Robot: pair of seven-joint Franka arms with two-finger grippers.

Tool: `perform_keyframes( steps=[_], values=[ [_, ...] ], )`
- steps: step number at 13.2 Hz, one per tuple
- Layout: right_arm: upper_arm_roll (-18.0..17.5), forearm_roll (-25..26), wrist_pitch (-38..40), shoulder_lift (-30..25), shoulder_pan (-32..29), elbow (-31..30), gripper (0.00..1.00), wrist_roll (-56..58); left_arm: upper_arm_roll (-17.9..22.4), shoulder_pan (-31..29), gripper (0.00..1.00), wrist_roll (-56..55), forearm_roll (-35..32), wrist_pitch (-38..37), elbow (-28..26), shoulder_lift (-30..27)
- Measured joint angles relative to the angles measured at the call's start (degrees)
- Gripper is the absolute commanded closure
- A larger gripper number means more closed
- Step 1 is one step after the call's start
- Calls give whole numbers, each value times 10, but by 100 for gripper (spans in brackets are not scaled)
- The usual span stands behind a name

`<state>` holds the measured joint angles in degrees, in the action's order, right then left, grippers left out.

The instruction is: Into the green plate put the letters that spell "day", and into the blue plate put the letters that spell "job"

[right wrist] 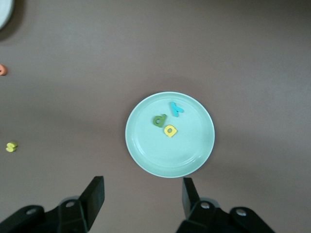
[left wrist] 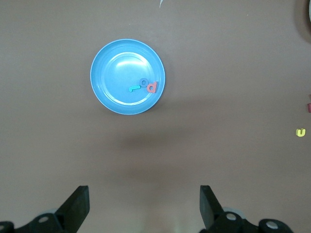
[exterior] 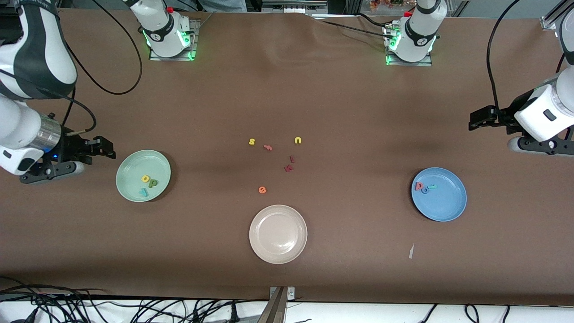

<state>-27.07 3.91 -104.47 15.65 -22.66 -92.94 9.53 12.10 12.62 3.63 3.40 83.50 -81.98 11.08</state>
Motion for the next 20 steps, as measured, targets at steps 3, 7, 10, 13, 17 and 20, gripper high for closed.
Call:
perform_keyframes(
  steps=[3, 7, 10, 13, 17, 20],
  values=[
    [122, -8, 47, -22, 130, 25, 15, -9, 0, 0, 0, 0, 0, 0, 0, 0],
    [268, -57, 100, -37, 262, 63, 0, -20, 0, 0, 0, 0, 0, 0, 0, 0],
    [278, -59, 100, -43, 271, 54, 0, -36, 0, 0, 0, 0, 0, 0, 0, 0],
    [279, -58, 90, -44, 273, 45, 0, -46, 0, 0, 0, 0, 0, 0, 0, 0],
    [278, -50, 90, -56, 284, 48, 0, -46, 0, 0, 0, 0, 0, 0, 0, 0],
    [277, -49, 88, -56, 290, 49, 0, -46, 0, 0, 0, 0, 0, 0, 0, 0]
  ],
)
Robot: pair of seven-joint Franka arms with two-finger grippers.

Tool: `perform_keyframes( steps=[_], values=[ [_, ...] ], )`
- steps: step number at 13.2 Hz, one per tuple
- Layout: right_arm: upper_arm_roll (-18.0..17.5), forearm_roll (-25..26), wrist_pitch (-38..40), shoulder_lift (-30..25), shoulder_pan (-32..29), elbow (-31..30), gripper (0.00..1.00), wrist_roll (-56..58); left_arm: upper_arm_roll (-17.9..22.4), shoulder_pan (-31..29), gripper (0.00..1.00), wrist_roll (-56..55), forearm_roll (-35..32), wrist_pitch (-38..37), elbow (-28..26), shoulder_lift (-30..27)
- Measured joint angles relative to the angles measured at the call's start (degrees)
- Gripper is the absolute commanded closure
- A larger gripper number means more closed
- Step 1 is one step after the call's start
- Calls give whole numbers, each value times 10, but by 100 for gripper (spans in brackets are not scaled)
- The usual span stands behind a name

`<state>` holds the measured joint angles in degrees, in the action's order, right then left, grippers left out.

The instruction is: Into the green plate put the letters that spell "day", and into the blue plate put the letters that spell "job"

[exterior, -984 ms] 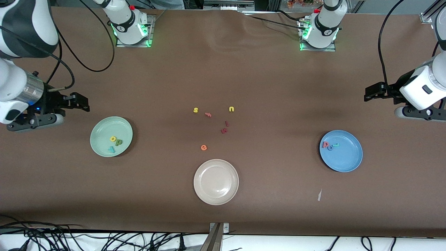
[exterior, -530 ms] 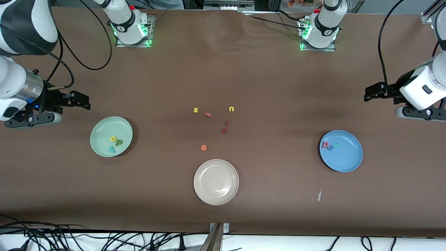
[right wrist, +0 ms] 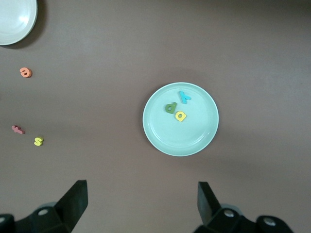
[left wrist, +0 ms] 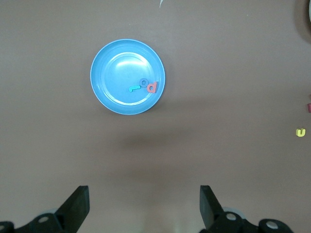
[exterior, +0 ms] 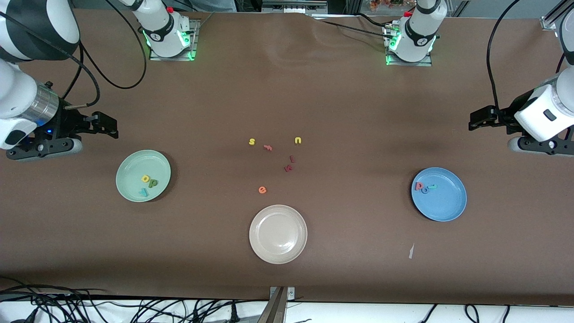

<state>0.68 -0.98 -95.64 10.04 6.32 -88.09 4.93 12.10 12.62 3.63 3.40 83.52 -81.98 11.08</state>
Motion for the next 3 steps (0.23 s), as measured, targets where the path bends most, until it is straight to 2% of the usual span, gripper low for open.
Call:
perform_keyframes(
  steps=[3],
  values=[
    [-2, 0, 0, 0, 1, 0, 0, 0, 0, 0, 0, 0, 0, 0, 0, 0]
  ],
)
